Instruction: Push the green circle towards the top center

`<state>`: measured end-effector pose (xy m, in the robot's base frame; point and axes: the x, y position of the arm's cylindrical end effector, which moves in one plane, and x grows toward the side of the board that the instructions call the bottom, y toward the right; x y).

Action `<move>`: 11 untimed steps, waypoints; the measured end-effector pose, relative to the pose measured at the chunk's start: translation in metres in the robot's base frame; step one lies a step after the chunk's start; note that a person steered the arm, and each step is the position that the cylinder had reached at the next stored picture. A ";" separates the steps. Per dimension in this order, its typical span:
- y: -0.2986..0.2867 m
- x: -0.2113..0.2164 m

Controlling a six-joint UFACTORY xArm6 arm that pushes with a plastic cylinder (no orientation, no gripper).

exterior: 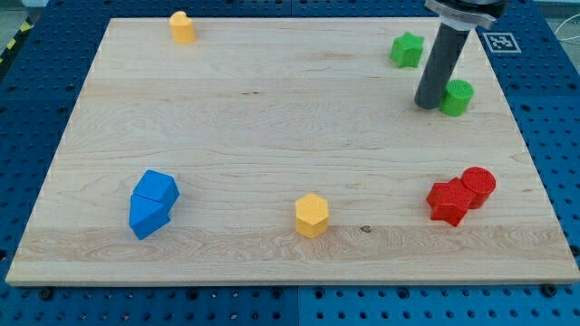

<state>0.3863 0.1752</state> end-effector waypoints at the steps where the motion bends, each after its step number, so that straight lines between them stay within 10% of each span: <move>1: 0.002 0.005; 6: 0.074 0.074; 11: -0.003 -0.021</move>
<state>0.3654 0.1724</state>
